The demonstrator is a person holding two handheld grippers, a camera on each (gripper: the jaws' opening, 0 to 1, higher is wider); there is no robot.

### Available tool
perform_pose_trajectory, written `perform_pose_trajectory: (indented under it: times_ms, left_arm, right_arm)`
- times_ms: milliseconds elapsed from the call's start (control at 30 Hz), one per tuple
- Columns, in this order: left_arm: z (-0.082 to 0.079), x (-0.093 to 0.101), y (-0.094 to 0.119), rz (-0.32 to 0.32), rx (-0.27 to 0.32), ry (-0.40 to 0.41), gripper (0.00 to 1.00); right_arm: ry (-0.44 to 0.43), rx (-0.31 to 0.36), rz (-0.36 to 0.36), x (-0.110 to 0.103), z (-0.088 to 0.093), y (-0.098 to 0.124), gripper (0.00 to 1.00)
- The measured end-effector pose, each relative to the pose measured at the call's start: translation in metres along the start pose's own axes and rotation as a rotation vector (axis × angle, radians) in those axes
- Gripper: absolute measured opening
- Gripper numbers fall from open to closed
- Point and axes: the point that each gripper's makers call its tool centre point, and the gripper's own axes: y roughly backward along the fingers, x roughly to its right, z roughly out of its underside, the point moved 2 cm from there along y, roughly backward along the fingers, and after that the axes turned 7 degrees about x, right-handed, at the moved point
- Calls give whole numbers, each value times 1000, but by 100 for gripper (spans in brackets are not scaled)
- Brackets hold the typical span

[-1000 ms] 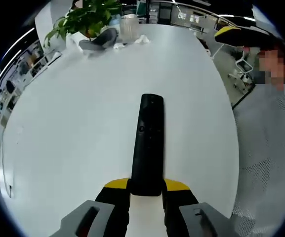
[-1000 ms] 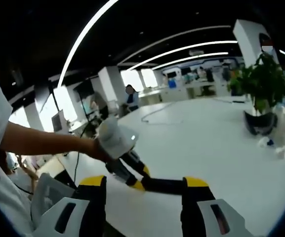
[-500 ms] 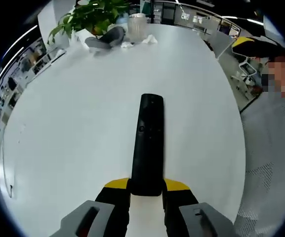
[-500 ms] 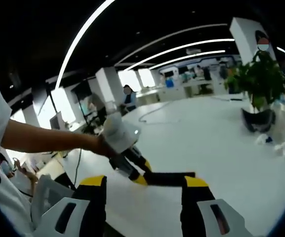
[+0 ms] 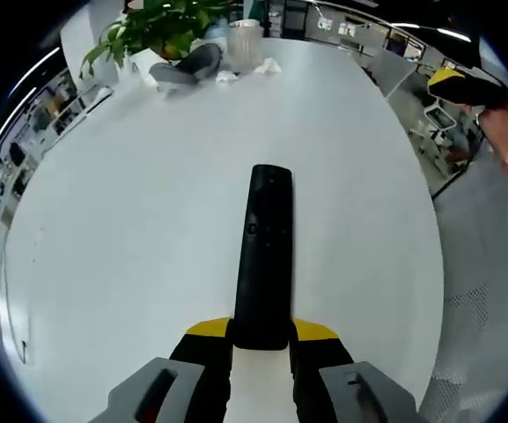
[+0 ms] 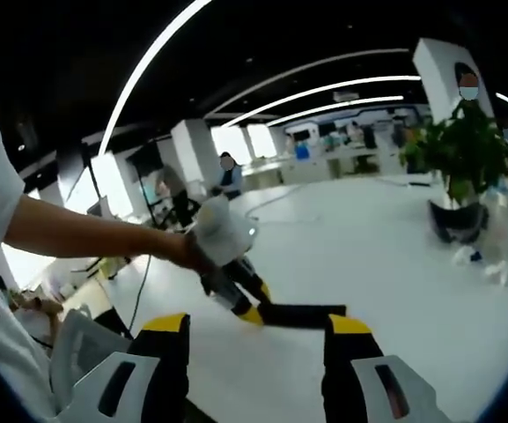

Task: Press the specified remote control buttons in sequence, fully releasing each button before pressing the next.

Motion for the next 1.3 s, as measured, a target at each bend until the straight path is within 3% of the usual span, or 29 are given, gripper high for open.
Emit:
perform_pose_trajectory:
  times_ms: [300,1300]
  left_arm:
    - [0,-10,0,0,-15,7,24]
    - [-8,-47,-2,15,-104,-23,24]
  right_arm:
    - [34,-4,-2,-3,0,0,59]
    - [22,-12,11,0,3,0,58]
